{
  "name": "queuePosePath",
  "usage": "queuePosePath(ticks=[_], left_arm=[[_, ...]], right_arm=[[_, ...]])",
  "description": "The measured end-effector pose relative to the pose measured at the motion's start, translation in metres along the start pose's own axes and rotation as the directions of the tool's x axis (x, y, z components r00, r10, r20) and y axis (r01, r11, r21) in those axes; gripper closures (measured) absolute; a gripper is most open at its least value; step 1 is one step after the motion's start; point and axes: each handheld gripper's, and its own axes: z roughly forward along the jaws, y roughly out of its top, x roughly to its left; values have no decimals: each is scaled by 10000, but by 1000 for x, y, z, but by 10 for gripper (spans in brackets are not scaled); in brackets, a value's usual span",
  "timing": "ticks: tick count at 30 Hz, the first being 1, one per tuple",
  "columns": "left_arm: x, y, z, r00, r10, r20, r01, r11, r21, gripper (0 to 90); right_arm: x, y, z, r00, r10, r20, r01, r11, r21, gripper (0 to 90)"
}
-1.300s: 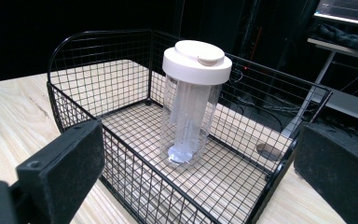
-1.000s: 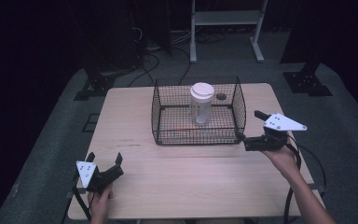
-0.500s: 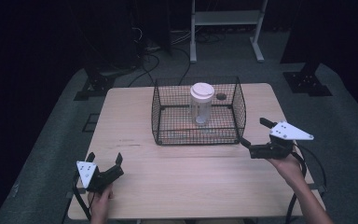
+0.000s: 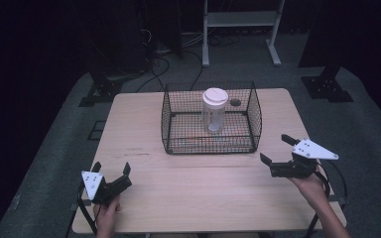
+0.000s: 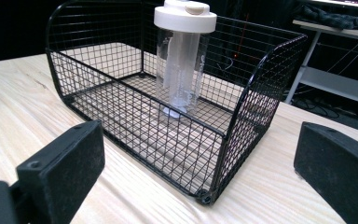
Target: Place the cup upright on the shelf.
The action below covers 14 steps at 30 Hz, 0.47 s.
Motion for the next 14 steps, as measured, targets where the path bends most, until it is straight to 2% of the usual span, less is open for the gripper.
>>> queuePosePath(ticks=[6, 11, 14], left_arm=[[0, 0, 0, 10000, -35, -34, 35, 10000, 15, 0], [0, 0, 0, 10000, -28, -50, 28, 10000, 28, 0], [0, 0, 1, 10000, -37, -60, 38, 10000, 39, 0]], right_arm=[[7, -8, -11, 9998, -82, 158, 87, 9995, -310, 13], [12, -13, -17, 9998, 184, 58, -181, 9990, -403, 13], [20, -22, -23, 9997, -6, 256, 17, 9991, -423, 13]])
